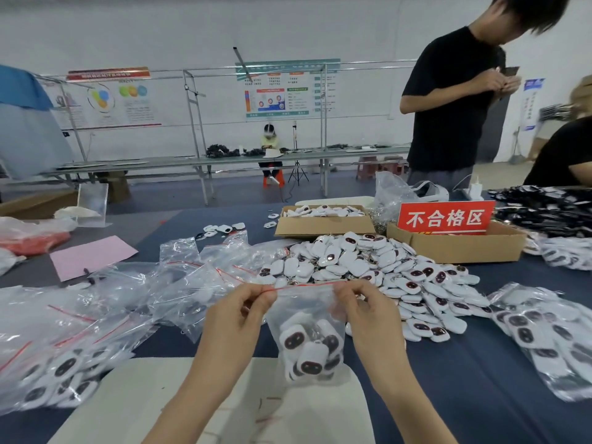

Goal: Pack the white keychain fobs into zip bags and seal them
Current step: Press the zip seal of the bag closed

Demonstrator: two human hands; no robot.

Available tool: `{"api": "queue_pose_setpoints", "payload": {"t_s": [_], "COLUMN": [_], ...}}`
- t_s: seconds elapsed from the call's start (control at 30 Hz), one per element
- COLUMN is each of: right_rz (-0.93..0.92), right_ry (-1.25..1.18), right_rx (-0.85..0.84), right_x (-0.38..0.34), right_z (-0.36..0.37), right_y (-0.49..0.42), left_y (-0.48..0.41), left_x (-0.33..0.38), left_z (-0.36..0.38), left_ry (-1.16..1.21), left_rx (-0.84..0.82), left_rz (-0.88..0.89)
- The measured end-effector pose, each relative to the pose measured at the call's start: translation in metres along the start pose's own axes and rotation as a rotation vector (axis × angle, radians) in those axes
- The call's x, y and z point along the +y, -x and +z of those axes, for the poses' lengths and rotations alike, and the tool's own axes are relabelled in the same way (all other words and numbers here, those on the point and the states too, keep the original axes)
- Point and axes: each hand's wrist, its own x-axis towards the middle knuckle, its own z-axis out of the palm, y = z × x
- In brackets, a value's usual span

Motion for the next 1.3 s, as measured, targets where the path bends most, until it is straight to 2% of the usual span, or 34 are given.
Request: {"api": "queue_pose_setpoints", "payload": {"t_s": [0.13, 0.37, 0.5, 0.7, 0.93, 1.13, 1.3], "right_rz": [-0.018, -0.030, -0.039, -0.002, -0.077, -0.046, 0.017], "right_ry": [0.033, 0.063, 0.077, 0.104, 0.184, 0.166, 0.082], "right_rx": [-0.026, -0.119, -0.134, -0.115, -0.102, -0.014, 0.037], "right_x": [0.001, 0.002, 0.005, 0.006, 0.001, 0.006, 0.006], "right_z": [0.001, 0.005, 0.005, 0.004, 0.006, 0.006, -0.008], "right_y": [0.003, 0.009, 0.010, 0.011, 0.009, 0.008, 0.005], "left_y": [0.002, -0.005, -0.006, -0.003, -0.010, -0.009, -0.004], "left_x": [-0.005, 0.016, 0.021, 0.026, 0.017, 0.017, 0.006], "left_z": [-0.003, 0.007, 0.014, 0.023, 0.028, 0.022, 0.001], "left_ry": [-0.078, -0.340, -0.355, -0.597, -0.465, -0.558, -0.572], "left_rx": [-0.064, -0.316, -0.292, -0.211, -0.298, -0.284, -0.311], "left_rz": [0.042, 0.374, 0.433, 0.648, 0.478, 0.548, 0.526]}}
